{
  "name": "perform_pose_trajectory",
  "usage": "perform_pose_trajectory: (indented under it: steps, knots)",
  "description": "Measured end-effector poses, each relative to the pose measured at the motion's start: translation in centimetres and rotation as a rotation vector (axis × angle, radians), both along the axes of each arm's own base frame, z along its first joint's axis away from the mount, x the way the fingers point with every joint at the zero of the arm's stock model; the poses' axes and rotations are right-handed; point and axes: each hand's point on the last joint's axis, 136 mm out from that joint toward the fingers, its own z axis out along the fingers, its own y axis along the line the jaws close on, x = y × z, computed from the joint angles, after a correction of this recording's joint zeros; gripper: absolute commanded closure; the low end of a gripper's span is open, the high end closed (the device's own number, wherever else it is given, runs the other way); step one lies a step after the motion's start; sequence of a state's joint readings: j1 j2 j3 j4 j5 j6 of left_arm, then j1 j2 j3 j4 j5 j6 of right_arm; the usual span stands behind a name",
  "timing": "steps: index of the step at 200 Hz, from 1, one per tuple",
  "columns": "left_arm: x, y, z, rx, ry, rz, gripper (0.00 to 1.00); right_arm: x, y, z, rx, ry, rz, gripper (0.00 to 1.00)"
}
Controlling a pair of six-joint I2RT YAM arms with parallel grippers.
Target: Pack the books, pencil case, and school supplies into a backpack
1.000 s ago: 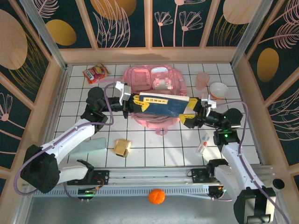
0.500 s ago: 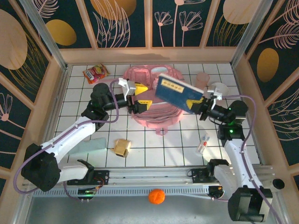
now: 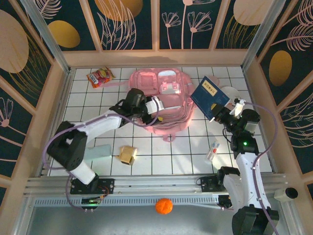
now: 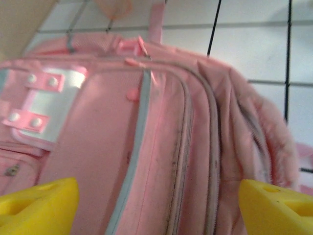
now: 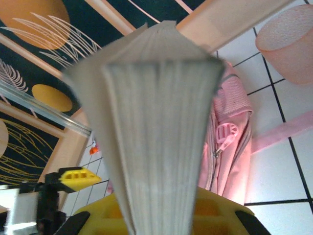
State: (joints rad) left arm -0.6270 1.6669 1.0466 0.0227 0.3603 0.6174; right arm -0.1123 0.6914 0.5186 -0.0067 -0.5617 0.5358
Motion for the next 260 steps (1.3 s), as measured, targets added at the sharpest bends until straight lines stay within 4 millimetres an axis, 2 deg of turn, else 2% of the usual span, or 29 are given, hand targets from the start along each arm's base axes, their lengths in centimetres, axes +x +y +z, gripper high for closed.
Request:
perform_pose_trajectory:
  steps: [29, 74, 83, 107, 116, 127, 147, 160, 196, 209, 236, 260]
  knots:
    - [1.1, -0.6, -3.0, 0.081, 0.012, -0.015, 0.15, -0.2, -0.3, -1.1, -0.005, 0.05, -0.02, 1.0]
    - [3.6, -0.5, -5.4, 0.146, -0.005, 0.059, 0.18, -0.6, -0.3, -2.3, 0.0, 0.104, -0.021, 1.0]
    - [4.1, -0.5, -5.8, 0.152, -0.003, 0.074, 0.26, -0.6, -0.3, -2.3, 0.0, 0.106, -0.02, 1.0]
    - [4.1, -0.7, -6.6, 0.16, 0.007, 0.094, 0.78, -0.7, -0.2, -2.3, 0.001, 0.107, -0.016, 1.0]
    - [4.0, -0.7, -6.6, 0.156, 0.01, 0.107, 0.9, -0.7, -0.2, -2.3, 0.001, 0.107, -0.015, 1.0]
    - [4.0, -0.5, -6.5, 0.142, 0.013, 0.131, 1.0, -0.7, -0.2, -2.4, 0.002, 0.109, -0.015, 1.0]
    - [3.5, 0.6, -5.2, 0.098, 0.038, 0.212, 1.0, -0.8, -0.3, -2.3, 0.008, 0.111, -0.028, 1.0]
    - [3.1, 1.4, -3.7, 0.058, 0.057, 0.278, 1.0, -0.8, -0.4, -2.3, 0.023, 0.105, -0.044, 1.0]
    - [2.4, 2.7, 2.5, -0.133, 0.1, 0.438, 1.0, -0.8, -1.2, -3.6, 0.096, 0.155, -0.117, 1.0]
    - [2.4, 3.0, 4.2, -0.195, 0.117, 0.482, 1.0, -0.6, -1.8, -3.8, 0.123, 0.173, -0.165, 1.0]
    - [2.9, 2.8, 5.7, -0.262, 0.172, 0.543, 1.0, -0.7, -2.3, -3.8, 0.182, 0.218, -0.219, 1.0]
    - [3.9, 2.4, 7.4, -0.315, 0.193, 0.582, 1.0, -1.1, -1.2, -2.8, 0.258, 0.225, -0.201, 1.0]
